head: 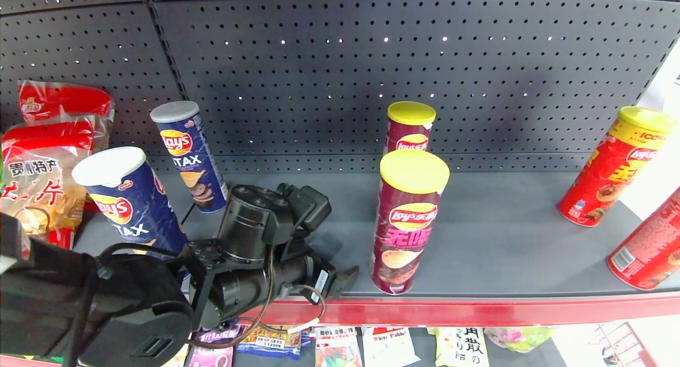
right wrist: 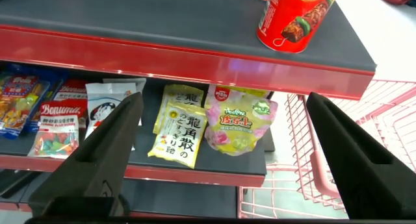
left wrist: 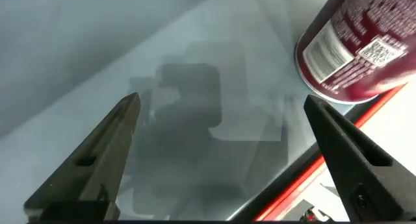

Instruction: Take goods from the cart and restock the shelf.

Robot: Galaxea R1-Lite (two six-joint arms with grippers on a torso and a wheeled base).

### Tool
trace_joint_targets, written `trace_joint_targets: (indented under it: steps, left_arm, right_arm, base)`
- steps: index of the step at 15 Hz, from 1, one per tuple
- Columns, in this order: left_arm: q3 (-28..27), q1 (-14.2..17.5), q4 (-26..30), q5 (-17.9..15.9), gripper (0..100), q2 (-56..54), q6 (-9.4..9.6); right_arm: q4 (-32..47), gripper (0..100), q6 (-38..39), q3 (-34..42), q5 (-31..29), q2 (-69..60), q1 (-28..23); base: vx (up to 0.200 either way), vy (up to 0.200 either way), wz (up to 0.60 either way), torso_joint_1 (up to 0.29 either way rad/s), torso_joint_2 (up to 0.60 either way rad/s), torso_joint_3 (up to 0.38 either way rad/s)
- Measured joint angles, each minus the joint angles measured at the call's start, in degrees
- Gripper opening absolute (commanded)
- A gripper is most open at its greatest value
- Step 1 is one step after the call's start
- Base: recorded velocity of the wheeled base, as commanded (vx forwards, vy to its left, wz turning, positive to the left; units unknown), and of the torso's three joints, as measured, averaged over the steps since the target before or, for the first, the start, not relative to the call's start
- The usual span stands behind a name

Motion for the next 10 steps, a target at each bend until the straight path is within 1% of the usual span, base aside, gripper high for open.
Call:
trace_joint_targets:
  steps: [3, 10]
  left_arm:
    - [-1.4, -0.2, 0.0, -0.5, 100, 0.6, 0.12]
    - [-2.9, -0.8, -0.2, -0.8, 100, 1.7, 0.2]
  right_arm:
    - [0.0, 100, 0.0, 0.0, 0.0, 0.0, 0.0]
    - [0.0, 100, 0.0, 0.0, 0.0, 0.1, 0.0]
  base:
    - [0.0, 0.0, 0.0, 0.0, 0.0, 0.0]
    - [0.0, 0.0, 0.0, 0.0, 0.0, 0.0]
